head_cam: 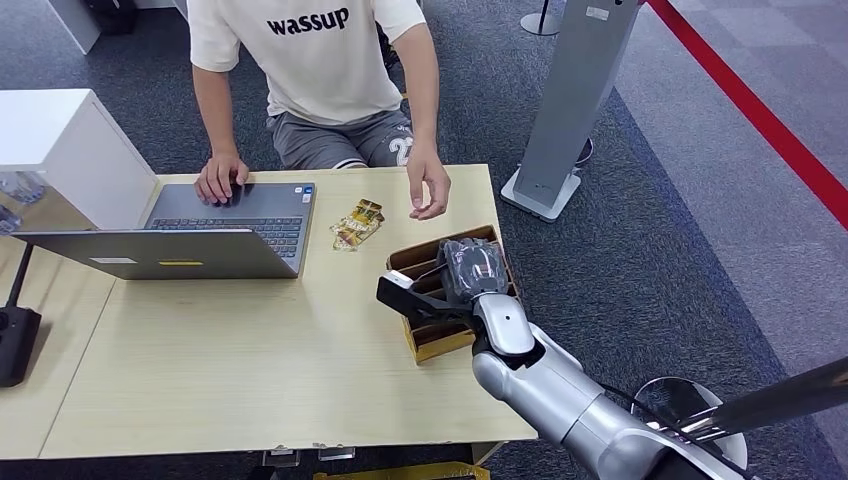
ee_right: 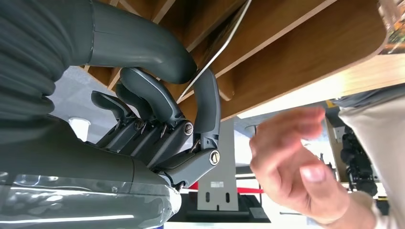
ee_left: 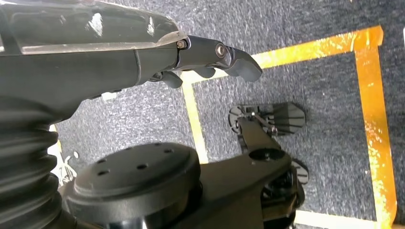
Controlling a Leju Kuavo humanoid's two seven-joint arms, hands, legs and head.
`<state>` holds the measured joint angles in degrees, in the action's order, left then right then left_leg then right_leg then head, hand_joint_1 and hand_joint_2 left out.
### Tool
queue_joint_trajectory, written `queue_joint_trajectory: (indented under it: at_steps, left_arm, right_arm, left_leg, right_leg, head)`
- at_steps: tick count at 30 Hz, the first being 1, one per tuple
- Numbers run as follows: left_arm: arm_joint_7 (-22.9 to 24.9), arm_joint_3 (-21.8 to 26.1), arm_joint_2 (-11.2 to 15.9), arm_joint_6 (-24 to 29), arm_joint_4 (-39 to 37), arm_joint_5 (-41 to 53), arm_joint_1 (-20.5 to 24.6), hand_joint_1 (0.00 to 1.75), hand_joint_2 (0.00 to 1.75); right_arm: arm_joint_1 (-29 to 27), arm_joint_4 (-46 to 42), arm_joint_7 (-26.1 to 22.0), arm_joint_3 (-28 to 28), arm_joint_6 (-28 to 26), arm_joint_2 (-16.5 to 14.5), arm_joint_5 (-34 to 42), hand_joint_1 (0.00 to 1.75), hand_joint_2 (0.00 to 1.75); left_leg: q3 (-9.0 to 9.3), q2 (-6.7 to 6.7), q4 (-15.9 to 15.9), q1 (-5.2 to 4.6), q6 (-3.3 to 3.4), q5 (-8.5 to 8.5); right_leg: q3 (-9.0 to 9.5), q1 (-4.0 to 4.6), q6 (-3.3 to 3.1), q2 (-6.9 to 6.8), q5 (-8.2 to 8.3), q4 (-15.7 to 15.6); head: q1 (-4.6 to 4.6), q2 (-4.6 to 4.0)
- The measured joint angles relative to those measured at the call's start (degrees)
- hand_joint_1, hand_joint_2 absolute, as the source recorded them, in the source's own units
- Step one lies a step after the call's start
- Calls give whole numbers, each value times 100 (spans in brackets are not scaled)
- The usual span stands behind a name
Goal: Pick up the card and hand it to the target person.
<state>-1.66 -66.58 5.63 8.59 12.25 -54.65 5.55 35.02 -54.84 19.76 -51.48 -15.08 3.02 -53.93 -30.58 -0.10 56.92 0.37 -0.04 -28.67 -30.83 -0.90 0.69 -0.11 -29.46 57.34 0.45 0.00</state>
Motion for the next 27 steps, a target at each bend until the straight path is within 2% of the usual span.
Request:
queue_joint_trajectory:
  at_steps: [6, 12, 21, 27]
  left_arm:
    - [0, -2, 5, 27, -1, -2, -1, 0, 175]
    - [5, -2, 5, 38, -1, -85, -5, 0, 175]
    - [61, -2, 3, 66, -1, -233, -12, 0, 175]
    - [63, -2, 3, 48, -1, -241, -10, 0, 175]
  right_arm:
    - [-2, -430, 228, 141, 62, 133, -150, 175, 175]
    - [-31, -1478, 519, 416, 82, 387, -509, 175, 175]
    - [-237, -3214, 575, 790, -160, 662, -853, 175, 175]
    - [-517, -3884, 523, 854, -357, 763, -919, 175, 175]
  left_leg:
    - [-3, 0, 1, 0, 0, 0]
    - [-3, 0, 2, 0, 0, 0]
    - [-4, 0, 1, 0, 0, 0]
    - [-4, 0, 1, 0, 0, 0]
  right_leg:
    - [-2, 0, 0, 0, 0, 0]
    - [-5, 0, 1, 0, 0, -1]
    - [-5, 0, 1, 1, 0, -1]
    - [-4, 0, 1, 1, 0, -1]
  head:
    - [9, 0]
    - [4, 0]
    - [3, 0]
    - [7, 0]
